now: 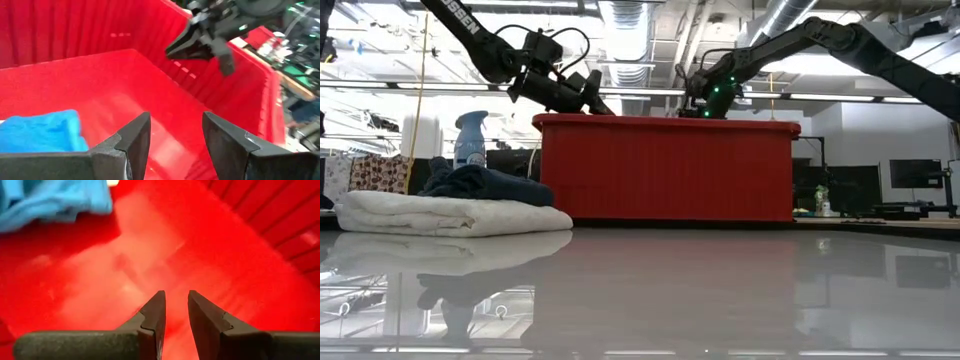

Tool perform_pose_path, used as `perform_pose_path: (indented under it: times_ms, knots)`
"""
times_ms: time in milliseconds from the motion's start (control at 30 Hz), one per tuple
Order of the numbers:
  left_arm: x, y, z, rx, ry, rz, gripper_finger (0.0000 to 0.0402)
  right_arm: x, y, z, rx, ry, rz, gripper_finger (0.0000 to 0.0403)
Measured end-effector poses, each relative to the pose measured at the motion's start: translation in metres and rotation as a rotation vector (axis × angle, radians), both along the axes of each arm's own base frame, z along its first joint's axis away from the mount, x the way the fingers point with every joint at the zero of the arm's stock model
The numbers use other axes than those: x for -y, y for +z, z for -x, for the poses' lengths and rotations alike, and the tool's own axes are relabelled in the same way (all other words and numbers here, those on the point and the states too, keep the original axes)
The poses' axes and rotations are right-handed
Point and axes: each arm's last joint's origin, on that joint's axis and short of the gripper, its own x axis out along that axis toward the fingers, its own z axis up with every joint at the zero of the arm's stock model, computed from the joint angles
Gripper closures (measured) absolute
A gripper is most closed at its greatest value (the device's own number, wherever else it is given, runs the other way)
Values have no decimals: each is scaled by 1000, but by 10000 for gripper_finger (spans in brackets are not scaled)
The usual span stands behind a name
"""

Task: Fold Laundry from Bin
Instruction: Fold the blue shorts

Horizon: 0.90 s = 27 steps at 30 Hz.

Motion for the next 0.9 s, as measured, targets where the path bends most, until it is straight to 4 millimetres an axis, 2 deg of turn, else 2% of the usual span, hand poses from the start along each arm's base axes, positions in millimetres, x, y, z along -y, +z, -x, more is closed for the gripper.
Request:
perform_pose_path:
  times_ms: [200, 567, 667, 767, 900]
  knots:
    - [3, 0, -2, 23, -61, 39, 233, -17, -17, -12, -77, 50, -88, 294]
    - [2, 2, -2, 45, -51, 23, 233, -47, -20, -36, -160, 192, -109, 294]
    - [2, 7, -3, 95, -67, 29, 233, -54, -7, -42, -141, 248, -71, 294]
    - [2, 15, -3, 166, -88, -4, 233, -58, 19, -45, -67, 271, 15, 294]
    - [2, 23, -3, 240, -96, -24, 233, -59, 56, -36, 56, 253, 169, 294]
